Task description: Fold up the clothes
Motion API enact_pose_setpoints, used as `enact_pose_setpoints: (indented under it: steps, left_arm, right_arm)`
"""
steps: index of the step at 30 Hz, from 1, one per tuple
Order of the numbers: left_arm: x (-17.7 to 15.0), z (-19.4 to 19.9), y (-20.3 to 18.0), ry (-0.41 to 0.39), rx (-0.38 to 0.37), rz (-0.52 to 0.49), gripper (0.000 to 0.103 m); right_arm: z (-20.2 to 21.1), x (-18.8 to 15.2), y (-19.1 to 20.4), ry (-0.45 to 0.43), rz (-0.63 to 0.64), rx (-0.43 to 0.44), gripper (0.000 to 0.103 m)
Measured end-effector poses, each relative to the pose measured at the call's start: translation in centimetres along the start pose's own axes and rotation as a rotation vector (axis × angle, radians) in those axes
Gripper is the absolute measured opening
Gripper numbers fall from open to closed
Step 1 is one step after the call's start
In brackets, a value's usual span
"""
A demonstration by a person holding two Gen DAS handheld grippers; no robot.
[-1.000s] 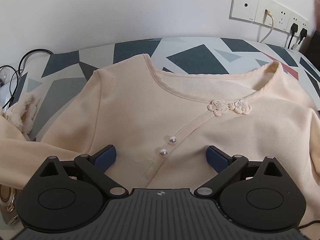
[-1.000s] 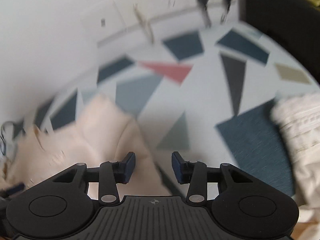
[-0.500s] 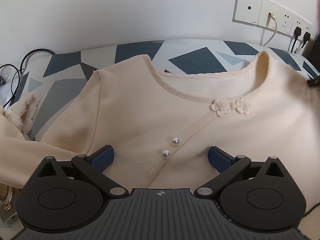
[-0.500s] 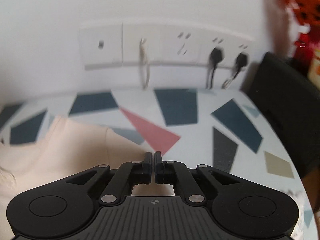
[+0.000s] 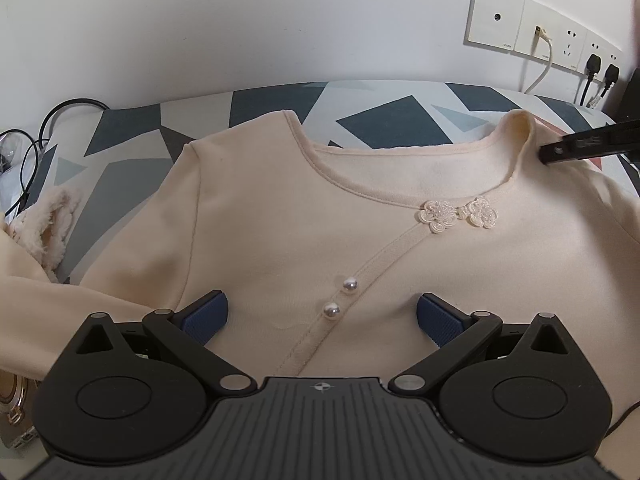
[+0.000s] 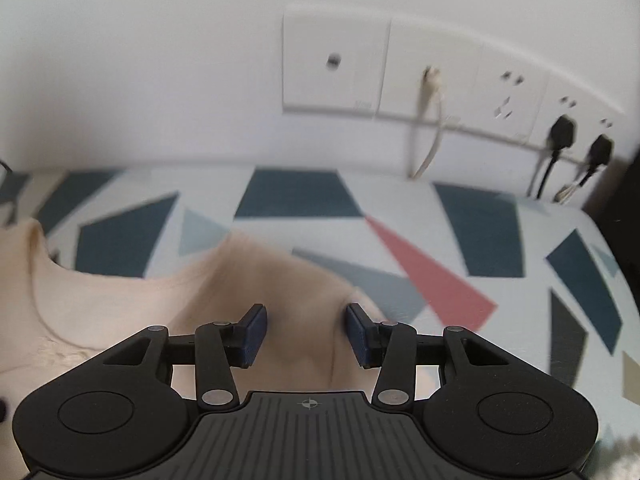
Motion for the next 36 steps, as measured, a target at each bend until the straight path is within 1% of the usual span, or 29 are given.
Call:
enact_pose_setpoints:
  steps: [4, 5, 6, 7, 8, 10, 11, 12, 13, 14, 16, 18, 19, 20, 21, 22, 23, 24, 25, 26, 27, 28, 29, 30, 31, 32, 34, 36]
  left_arm:
    - [1.1, -0.6, -0.2, 0.009, 0.025, 0.032, 0.102]
    - [1.4, -0.4, -0.1, 0.011, 0.032, 0.045, 0.099]
    - [1.7, 0.0, 0.1, 0.006, 0.033, 0.057, 0.089]
    - [1.8, 0.7, 0.5, -0.012, 0.022, 0.064, 0.084]
    - [1.9, 1.6, 1.0, -0.031, 0.011, 0.073, 0.084]
    - [1.7, 4.0, 2.8, -0.079, -0.003, 0.121, 0.085]
    - [1.6, 5.2, 4.1, -0.104, -0.002, 0.163, 0.085]
    - [1.4, 6.5, 5.5, -0.129, 0.002, 0.211, 0.089]
    - [1.2, 7.7, 7.2, -0.153, 0.019, 0.271, 0.094]
    - [1.0, 8.8, 9.1, -0.177, 0.053, 0.329, 0.094]
    - [0.8, 10.5, 13.2, -0.217, 0.146, 0.447, 0.094]
    - [1.0, 11.3, 17.3, -0.246, 0.203, 0.577, 0.094]
    - [1.2, 11.4, 19.4, -0.245, 0.216, 0.657, 0.094]
    - [1.4, 11.1, 21.4, -0.238, 0.214, 0.748, 0.094]
    - [1.6, 10.6, 23.4, -0.227, 0.198, 0.854, 0.093]
    - [1.8, 10.1, 25.0, -0.218, 0.171, 0.954, 0.09]
    - [2.1, 9.5, 26.2, -0.215, 0.138, 1.024, 0.088]
    - [2.4, 8.9, 26.9, -0.215, 0.106, 1.066, 0.08]
    - [2.7, 8.3, 27.5, -0.214, 0.076, 1.098, 0.066]
    - [3.1, 7.8, 27.6, -0.216, 0.052, 1.108, 0.055]
    - [3.5, 7.6, 27.5, -0.225, 0.035, 1.107, 0.023]
    - [3.7, 7.6, 27.2, -0.24, 0.031, 1.098, 0.01]
    - [4.1, 7.8, 26.9, -0.26, 0.037, 1.081, 0.007]
    - [4.6, 8.3, 26.3, -0.291, 0.061, 1.043, 0.007]
    - [5.2, 9.1, 25.2, -0.328, 0.076, 0.992, 0.007]
    - [6.0, 10.0, 23.8, -0.371, 0.075, 0.924, 0.006]
    - [7.6, 11.9, 19.4, -0.451, 0.05, 0.728, 0.006]
    - [8.4, 13.4, 13.1, -0.499, -0.02, 0.473, 0.006]
  right_arm:
    - [-1.3, 0.6, -0.9, -0.039, -0.094, -0.018, 0.045]
    - [-1.4, 0.7, -0.9, -0.036, -0.11, -0.022, 0.047]
    - [-1.4, 0.8, -1.0, -0.032, -0.125, -0.025, 0.047]
    - [-1.4, 0.9, -1.0, -0.03, -0.145, -0.027, 0.047]
    - [-0.8, 0.9, -1.0, -0.032, -0.177, -0.024, 0.048]
    - [1.0, 0.9, -0.7, -0.06, -0.238, -0.014, 0.06]
    - [2.4, 0.7, -0.1, -0.088, -0.258, 0.001, 0.069]
    - [3.7, 0.4, 0.7, -0.107, -0.267, 0.023, 0.074]
    - [5.1, 0.2, 1.6, -0.124, -0.274, 0.047, 0.076]
    - [6.3, -0.2, 2.9, -0.132, -0.27, 0.077, 0.079]
    - [8.3, -0.8, 5.4, -0.14, -0.24, 0.115, 0.081]
    - [9.4, -1.8, 7.5, -0.14, -0.206, 0.123, 0.082]
    - [9.5, -2.0, 8.4, -0.133, -0.2, 0.127, 0.082]
    - [9.7, -2.3, 9.2, -0.126, -0.194, 0.132, 0.082]
    - [9.8, -2.5, 10.1, -0.117, -0.191, 0.137, 0.082]
    - [9.8, -2.5, 10.8, -0.105, -0.197, 0.149, 0.082]
    - [9.7, -2.4, 11.5, -0.094, -0.198, 0.172, 0.082]
    - [9.7, -2.3, 12.2, -0.085, -0.198, 0.193, 0.082]
    - [9.5, -2.1, 12.8, -0.08, -0.193, 0.209, 0.082]
    - [9.4, -1.8, 13.1, -0.075, -0.191, 0.215, 0.082]
    - [9.3, -1.5, 13.4, -0.07, -0.191, 0.22, 0.082]
    - [9.2, -1.3, 13.5, -0.064, -0.195, 0.215, 0.082]
    - [9.1, -1.0, 13.4, -0.056, -0.202, 0.208, 0.082]
    - [8.9, -0.9, 13.1, -0.048, -0.212, 0.199, 0.082]
    - [8.8, -0.9, 12.7, -0.044, -0.226, 0.195, 0.082]
    - [8.8, -0.9, 12.2, -0.044, -0.247, 0.191, 0.082]
    - [9.0, -1.1, 10.6, -0.052, -0.295, 0.164, 0.082]
    - [9.4, -1.5, 8.7, -0.06, -0.341, 0.125, 0.082]
Point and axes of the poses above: each gripper's, at about its wrist camera, not at the fingertips, and z roughly against the way its jaws point, y to its left, x to its top, the point moved 4 cm from there along -z, roughly the way its jaws point, and after that the axes turned 15 degrees about z, right-handed, at the moved point
